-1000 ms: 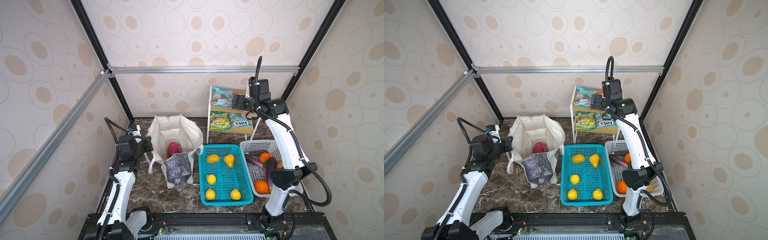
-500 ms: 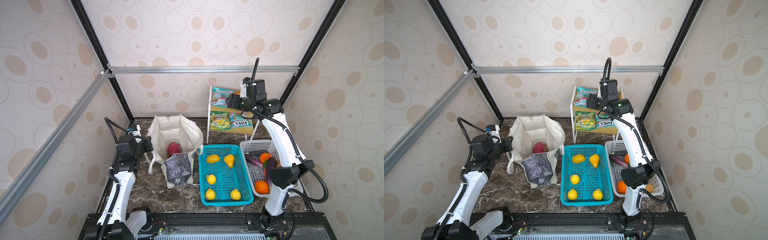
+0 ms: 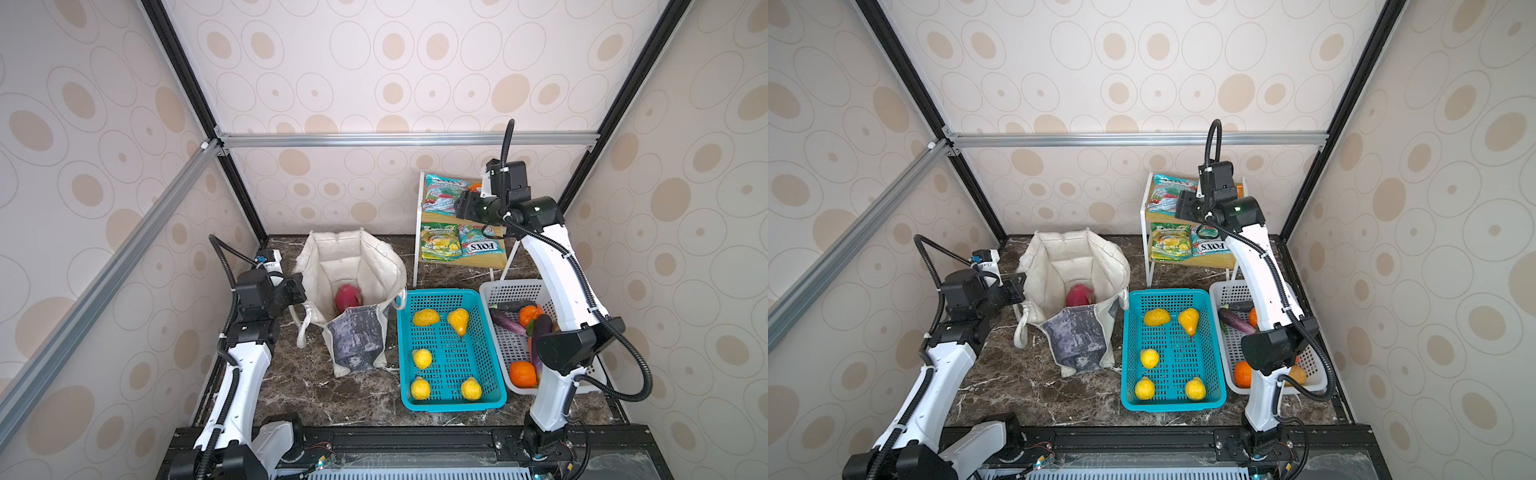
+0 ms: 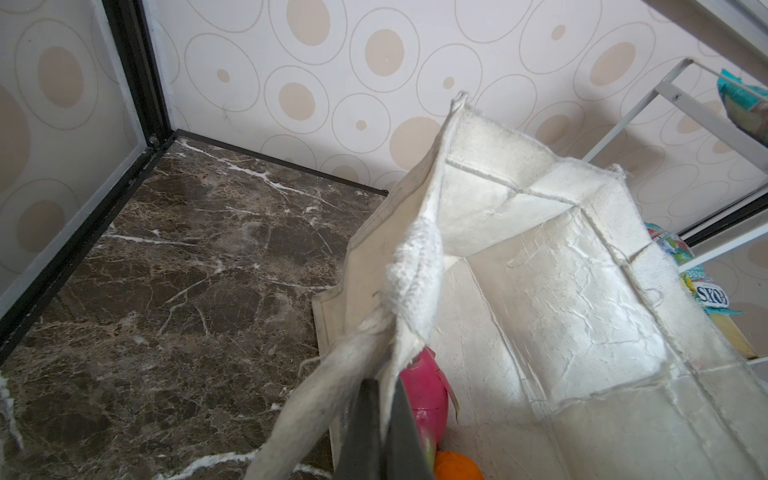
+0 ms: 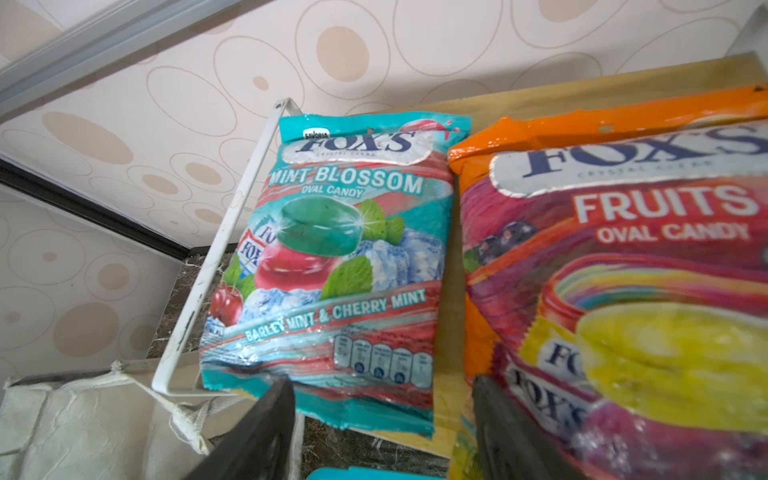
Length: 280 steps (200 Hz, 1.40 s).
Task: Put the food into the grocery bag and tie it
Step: 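Move the right gripper up to the Fox's candy bags on the shelf, then lower the right gripper onto the teal Fox's Mint Blossom bag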
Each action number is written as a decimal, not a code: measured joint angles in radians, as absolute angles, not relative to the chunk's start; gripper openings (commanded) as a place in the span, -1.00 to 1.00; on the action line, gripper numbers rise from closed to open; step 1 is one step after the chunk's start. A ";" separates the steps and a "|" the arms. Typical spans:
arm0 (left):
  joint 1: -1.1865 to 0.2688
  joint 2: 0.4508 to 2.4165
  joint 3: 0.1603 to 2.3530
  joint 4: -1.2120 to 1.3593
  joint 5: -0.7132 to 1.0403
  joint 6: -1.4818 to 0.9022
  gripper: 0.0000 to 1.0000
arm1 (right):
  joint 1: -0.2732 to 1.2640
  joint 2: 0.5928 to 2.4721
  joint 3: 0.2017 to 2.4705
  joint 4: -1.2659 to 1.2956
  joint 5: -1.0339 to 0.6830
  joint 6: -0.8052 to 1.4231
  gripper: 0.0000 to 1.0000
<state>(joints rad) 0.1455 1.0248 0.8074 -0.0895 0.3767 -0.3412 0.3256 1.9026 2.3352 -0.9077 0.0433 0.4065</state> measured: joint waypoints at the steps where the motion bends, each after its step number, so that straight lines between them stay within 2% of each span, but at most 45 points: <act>1: 0.146 1.025 0.807 -0.089 0.377 -0.341 -1.00 | 0.326 1.903 2.335 -0.907 0.043 0.406 0.40; 86: 0.146 1.025 0.807 -0.089 0.380 -0.342 -1.00 | 0.343 1.874 2.284 -0.878 0.022 0.422 0.25; 194: 0.146 1.025 0.807 -0.089 0.381 -0.343 -1.00 | 0.348 1.872 2.215 -0.832 0.028 0.442 0.20; 209: 0.146 1.025 0.807 -0.089 0.381 -0.343 -1.00 | 0.348 1.872 2.207 -0.818 0.030 0.447 0.10; 220: 0.146 1.025 0.807 -0.089 0.381 -0.343 -1.00 | 0.348 1.871 2.197 -0.806 0.030 0.454 -0.04; 253: 0.146 1.025 0.807 -0.089 0.381 -0.343 -1.00 | 0.347 1.848 2.140 -0.762 0.030 0.469 -0.70; 280: 0.146 1.025 0.807 -0.089 0.383 -0.343 -1.00 | 0.347 1.813 2.096 -0.744 0.022 0.486 -0.85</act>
<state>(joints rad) 0.1455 1.0248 0.8074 -0.0891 0.3828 -0.3431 0.3470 1.8126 2.0964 -0.7441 0.0219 0.4862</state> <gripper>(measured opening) 0.048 0.106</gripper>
